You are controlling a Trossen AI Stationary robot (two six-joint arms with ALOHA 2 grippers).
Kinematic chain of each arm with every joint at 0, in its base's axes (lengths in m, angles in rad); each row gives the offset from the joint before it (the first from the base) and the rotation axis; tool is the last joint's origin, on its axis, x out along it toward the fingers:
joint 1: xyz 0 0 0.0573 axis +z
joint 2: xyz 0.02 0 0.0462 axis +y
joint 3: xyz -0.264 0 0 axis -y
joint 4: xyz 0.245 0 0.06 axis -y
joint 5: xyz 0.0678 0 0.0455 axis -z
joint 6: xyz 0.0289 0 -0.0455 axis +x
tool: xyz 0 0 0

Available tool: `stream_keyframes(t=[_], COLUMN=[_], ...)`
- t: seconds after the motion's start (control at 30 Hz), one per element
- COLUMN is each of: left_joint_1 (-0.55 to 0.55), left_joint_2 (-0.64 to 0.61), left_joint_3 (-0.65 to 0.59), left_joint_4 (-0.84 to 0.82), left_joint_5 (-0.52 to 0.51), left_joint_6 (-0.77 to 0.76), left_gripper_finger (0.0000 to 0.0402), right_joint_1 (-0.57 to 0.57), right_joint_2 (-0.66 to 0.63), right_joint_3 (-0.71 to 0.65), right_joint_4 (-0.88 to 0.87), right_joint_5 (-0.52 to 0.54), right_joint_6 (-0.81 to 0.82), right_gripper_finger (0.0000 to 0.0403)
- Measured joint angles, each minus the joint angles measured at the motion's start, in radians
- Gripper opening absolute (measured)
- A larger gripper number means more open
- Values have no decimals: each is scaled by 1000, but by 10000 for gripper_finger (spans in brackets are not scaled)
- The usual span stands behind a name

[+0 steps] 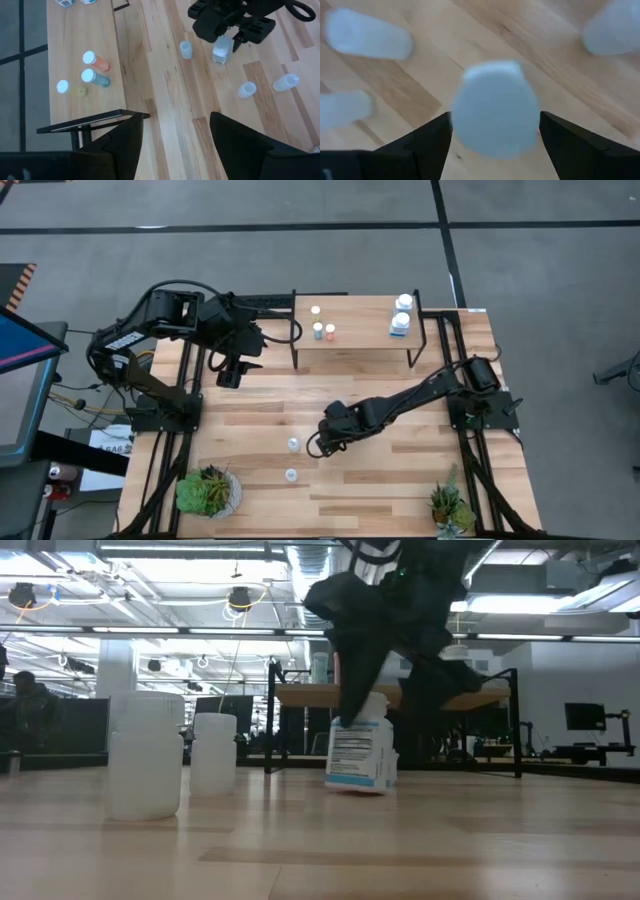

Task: Pick and place medicine bottles onto shelf by color
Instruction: Align the white pill bottle with the other white pill bottles on the shelf

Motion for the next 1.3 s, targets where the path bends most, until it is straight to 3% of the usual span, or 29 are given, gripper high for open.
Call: stream_keyframes(t=[0.23,0.53,0.87,1.0,1.2,1.3], left_joint_1=[0,0,0,0,0,0], left_joint_2=[0,0,0,0,0,0], left_joint_3=[0,0,0,0,0,0], left_joint_4=[0,0,0,0,0,0], left_joint_5=[0,0,0,0,0,0], left_joint_6=[0,-2,-18,-29,-29,-29], left_gripper_finger=[217,217,217,217,217,217], right_joint_1=[-5,-3,-2,3,3,2], right_joint_2=[-2,-2,-1,-3,-6,-10], right_joint_3=[0,0,15,37,40,42], right_joint_4=[3,34,29,33,21,12], right_joint_5=[0,10,6,2,-2,-4], right_joint_6=[-36,-202,-241,-266,-259,-242], right_gripper_finger=[309,282,275,243,163,155])
